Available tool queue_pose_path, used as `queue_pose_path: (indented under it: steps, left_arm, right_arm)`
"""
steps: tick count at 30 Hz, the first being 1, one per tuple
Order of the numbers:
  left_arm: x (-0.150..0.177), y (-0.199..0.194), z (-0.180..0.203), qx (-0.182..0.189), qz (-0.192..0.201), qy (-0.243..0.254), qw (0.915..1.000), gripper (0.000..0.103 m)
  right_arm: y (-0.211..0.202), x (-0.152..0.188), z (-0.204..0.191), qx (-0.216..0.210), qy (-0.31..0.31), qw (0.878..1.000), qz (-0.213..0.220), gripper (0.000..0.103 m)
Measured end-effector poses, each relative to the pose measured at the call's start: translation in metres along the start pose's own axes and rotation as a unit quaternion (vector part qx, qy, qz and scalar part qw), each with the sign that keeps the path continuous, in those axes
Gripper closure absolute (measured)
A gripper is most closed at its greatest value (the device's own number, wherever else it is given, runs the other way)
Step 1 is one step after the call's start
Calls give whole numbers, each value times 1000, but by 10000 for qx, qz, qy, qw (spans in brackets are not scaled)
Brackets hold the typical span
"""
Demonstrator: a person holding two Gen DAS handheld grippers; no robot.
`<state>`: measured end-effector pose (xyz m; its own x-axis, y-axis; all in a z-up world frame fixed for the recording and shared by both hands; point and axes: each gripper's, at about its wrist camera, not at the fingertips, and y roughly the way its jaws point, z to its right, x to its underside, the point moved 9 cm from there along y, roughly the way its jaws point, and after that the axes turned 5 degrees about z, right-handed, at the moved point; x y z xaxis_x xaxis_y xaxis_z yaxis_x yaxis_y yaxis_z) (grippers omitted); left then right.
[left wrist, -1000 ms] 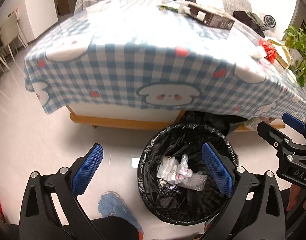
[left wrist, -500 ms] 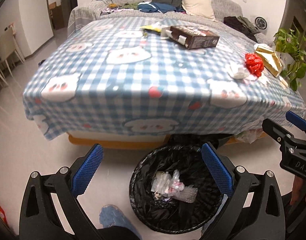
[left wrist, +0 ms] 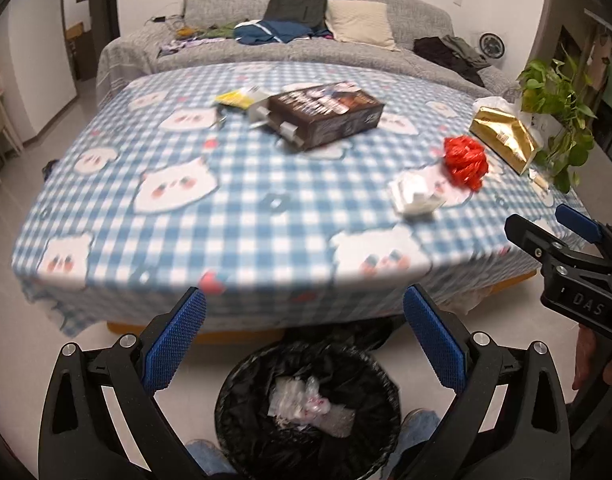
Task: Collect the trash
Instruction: 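Move both grippers back from the bin toward the table, then grasp the white tissue with the left gripper while the right grasps the red plastic bag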
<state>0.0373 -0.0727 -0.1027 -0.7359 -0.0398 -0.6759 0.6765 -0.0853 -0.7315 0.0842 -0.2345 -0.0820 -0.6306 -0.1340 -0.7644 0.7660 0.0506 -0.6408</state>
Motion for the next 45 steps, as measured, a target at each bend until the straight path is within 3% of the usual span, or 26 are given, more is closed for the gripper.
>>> queue_pose_path:
  steps: [11,20,31,34,37,39,40,45]
  left_arm:
    - [-40,49,46,356,-341,-90,9987,6]
    - [-69,91,68,203,-462,84,9987,6]
    - [-64,135,91,197,-818,285,9960,9]
    - [-63,141,94,233,-894,314,9952,16]
    - [-61,146,98,263,-991,353,9941,30]
    - [-57,150,100,342,-1127,338,9925,45]
    - [-55,152,101,340,-1168,354,9919,47]
    - [-55,151,103,298,-1124,418,9923,81]
  right_arm:
    - [36,-41,51,-8,183,9998,-50,7]
    - [73,-47,83,-40,461,9986,-240,11]
    - [107,-50,96,-28,592,9972,-450,11]
    - [116,-53,97,-46,614,9969,-483,11]
    - [124,-56,97,-90,668,9964,-521,13]
    - [130,-56,93,-138,664,9960,-587,17]
    - [133,-56,91,-161,631,9959,-622,18]
    - [142,-58,81,-185,547,9961,-664,19]
